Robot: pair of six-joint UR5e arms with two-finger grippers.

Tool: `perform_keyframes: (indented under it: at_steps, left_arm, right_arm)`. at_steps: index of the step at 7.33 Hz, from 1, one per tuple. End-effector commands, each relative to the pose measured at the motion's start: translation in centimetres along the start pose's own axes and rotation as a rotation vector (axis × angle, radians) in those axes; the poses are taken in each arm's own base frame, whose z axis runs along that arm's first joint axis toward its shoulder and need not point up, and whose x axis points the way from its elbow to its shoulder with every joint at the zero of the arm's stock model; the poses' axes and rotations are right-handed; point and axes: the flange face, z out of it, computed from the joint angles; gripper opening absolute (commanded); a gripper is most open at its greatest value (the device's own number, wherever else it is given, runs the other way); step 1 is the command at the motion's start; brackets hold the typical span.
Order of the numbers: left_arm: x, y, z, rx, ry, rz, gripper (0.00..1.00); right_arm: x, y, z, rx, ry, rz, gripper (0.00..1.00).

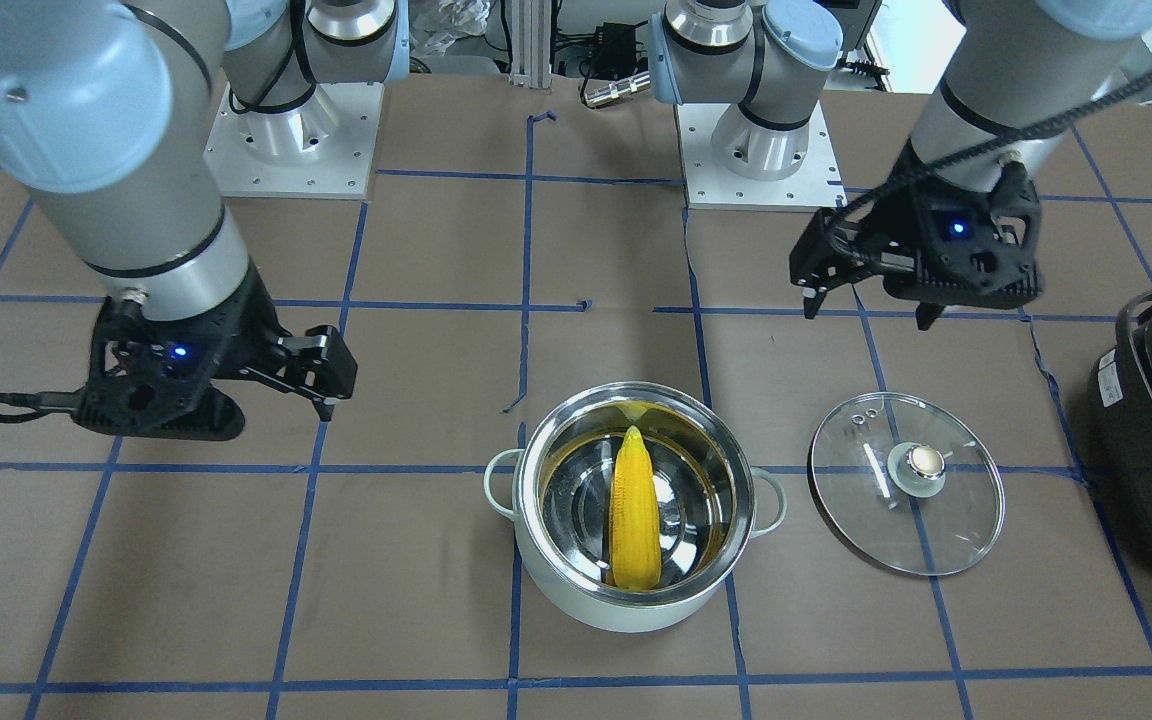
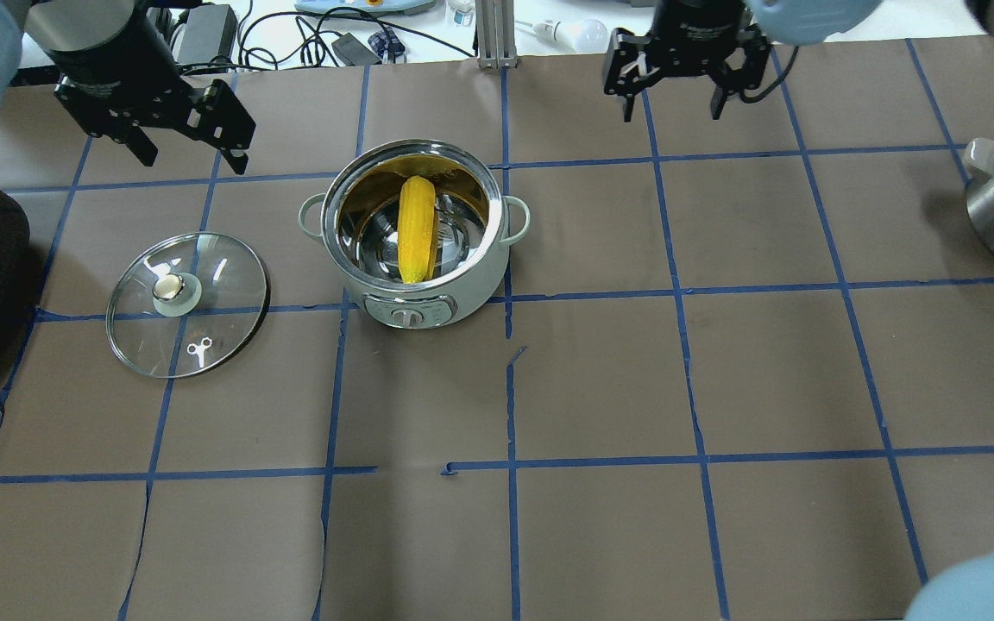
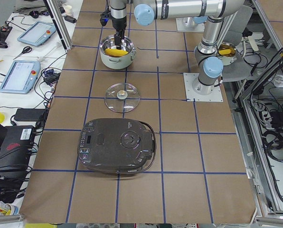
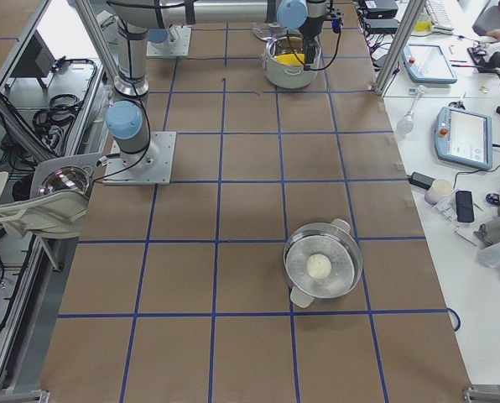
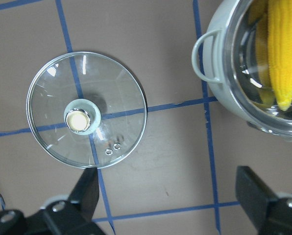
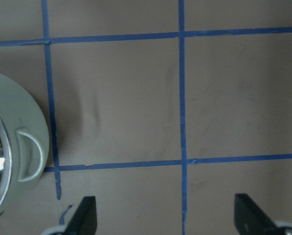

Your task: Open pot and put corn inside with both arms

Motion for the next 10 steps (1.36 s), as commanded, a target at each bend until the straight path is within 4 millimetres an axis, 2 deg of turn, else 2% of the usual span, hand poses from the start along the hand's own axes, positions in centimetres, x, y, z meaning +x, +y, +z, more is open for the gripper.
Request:
perform_keyframes:
  at_steps: [1, 2, 4, 5, 6, 8, 9, 10]
  left_arm:
    - [5.2, 1.6, -0.9, 0.017, -0.047, -0.04, 1.0]
    - [4.9, 1.6, -1.4, 0.028, -0.038, -0.038, 1.0]
    - [3.4, 0.6, -1.5, 0.032, 0.044, -0.072, 1.0]
    - [1.6, 0.1, -1.1, 0.021, 0.051, -0.105, 1.0]
    - [1.4, 0.0, -0.9, 0.013, 0.045, -0.105, 1.0]
    - [1.9, 0.7, -1.0, 0.014, 0.041, -0.096, 1.0]
    - [1.9, 0.8, -1.1, 0.014, 0.041, -0.096, 1.0]
    - [1.9, 0.8, -1.0, 0.013, 0.041, -0.096, 1.0]
  right_arm:
    - [4.6, 3.3, -0.7, -0.009, 0.006, 0.022, 1.0]
    - [4.9, 4.2, 0.4, -0.031, 0.005, 0.024, 1.0]
    - [5.0, 4.1, -0.6, 0.026, 0.004, 0.04, 1.0]
    - [5.1, 4.0, -1.5, 0.05, 0.0, 0.033, 1.0]
    - [5.3, 4.1, -0.7, 0.031, 0.007, 0.034, 1.0]
    - [5.1, 4.7, -0.7, -0.012, 0.002, 0.033, 1.0]
    - [5.3, 5.1, -2.2, -0.017, 0.004, 0.036, 1.0]
    - [5.1, 5.5, -2.4, -0.019, 0.002, 0.032, 1.0]
